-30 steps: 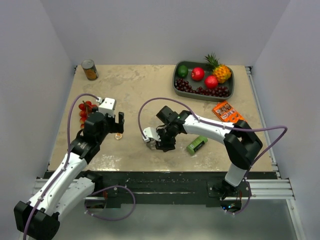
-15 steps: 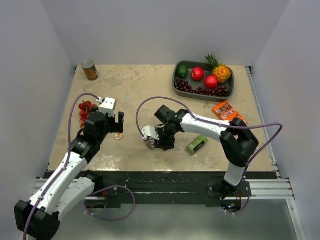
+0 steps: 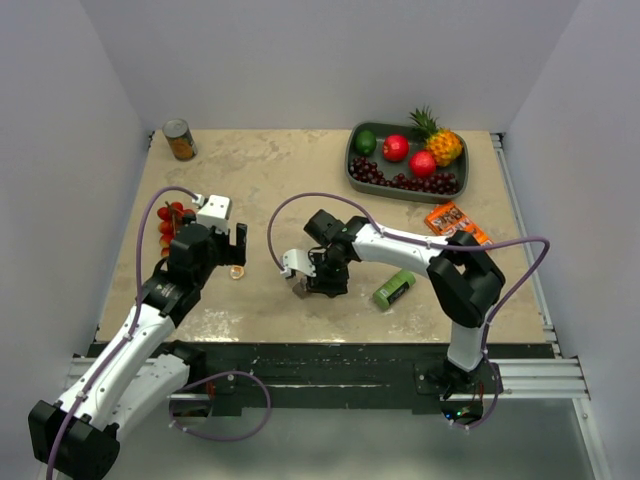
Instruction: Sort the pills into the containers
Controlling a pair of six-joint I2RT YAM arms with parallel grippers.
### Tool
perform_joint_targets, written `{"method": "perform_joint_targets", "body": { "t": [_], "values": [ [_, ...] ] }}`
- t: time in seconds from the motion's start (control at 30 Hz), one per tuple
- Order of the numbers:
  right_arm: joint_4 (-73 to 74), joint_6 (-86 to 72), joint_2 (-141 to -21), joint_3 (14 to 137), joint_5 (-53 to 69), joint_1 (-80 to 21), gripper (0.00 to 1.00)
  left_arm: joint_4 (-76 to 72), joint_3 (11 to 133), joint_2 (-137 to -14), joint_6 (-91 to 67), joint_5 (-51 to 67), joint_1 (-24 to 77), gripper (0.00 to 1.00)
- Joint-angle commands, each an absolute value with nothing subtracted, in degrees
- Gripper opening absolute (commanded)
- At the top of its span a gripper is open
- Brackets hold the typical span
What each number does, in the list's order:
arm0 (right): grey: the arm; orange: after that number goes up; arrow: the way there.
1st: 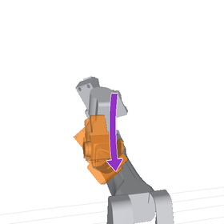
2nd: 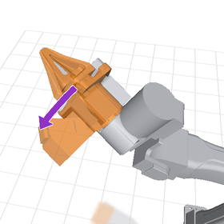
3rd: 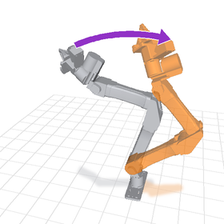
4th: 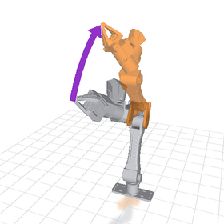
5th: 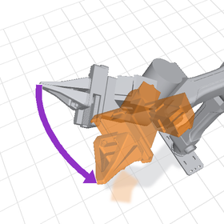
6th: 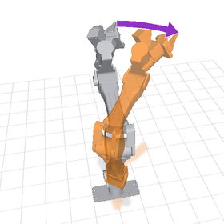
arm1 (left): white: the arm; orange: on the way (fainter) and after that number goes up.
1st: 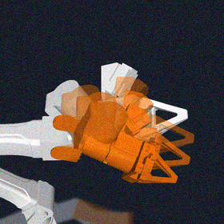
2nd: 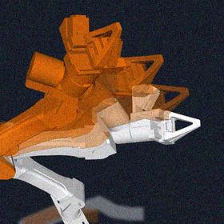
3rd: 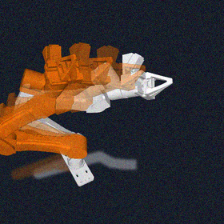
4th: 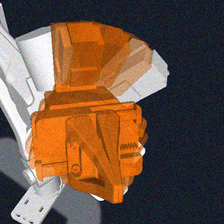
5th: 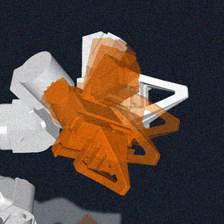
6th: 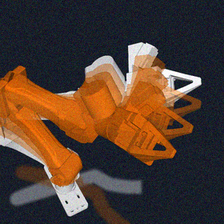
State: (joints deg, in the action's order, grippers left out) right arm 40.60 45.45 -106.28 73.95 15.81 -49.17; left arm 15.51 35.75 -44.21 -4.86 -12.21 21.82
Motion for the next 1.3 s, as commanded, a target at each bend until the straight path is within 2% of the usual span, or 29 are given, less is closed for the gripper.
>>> {"method": "perform_joint_targets", "body": {
  "t": [0.0, 1.27],
  "values": [
    [42.6, 44.5, -106.1, 77.2, 13.3, -50.1, 0.01, 13.7, 36.6, -43.2, -4.0, -13.0, 21.6, 0.88],
    [47.1, 42.6, -110.3, 81.2, 5.7, -52.9, 0.01, 13.6, 36.6, -42.9, -4.0, -12.3, 21.6, 0.88]
  ]
}}
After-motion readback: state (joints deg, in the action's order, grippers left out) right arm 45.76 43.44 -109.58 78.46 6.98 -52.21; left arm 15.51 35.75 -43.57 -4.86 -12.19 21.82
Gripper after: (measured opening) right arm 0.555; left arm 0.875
